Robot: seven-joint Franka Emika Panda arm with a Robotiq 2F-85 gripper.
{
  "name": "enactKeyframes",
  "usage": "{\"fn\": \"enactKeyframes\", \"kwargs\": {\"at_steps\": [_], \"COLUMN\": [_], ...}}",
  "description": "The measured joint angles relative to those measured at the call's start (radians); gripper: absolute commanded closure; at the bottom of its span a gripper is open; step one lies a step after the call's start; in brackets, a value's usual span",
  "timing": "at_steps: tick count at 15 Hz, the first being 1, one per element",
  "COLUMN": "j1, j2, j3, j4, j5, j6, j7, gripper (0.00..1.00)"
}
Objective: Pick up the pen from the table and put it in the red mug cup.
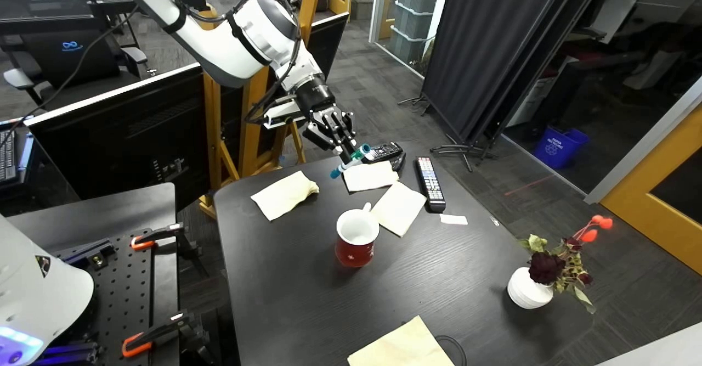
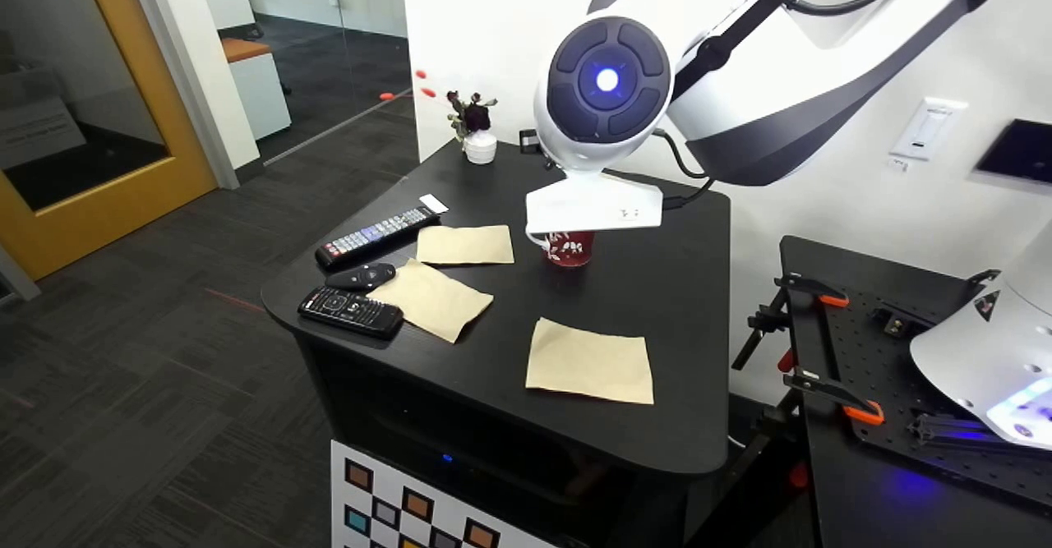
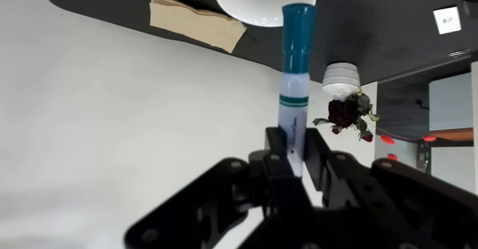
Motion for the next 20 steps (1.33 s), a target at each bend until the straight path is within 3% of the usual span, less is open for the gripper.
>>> {"fn": "enactKeyframes", "kwargs": {"at_steps": [7, 13, 20], "j1": [-0.031, -0.062, -0.076], "j2": [0.029, 0.107, 0.197], "j3": [0.024, 0.025, 0.028], "j4": [0.005, 0.038, 0.089], "j5": [-0.095, -0.181, -0.196], "j6": [-0.213, -0.225, -0.225], "j7": [0.058, 0.098, 0.115], "gripper": [0.95, 0.95, 0.95]}}
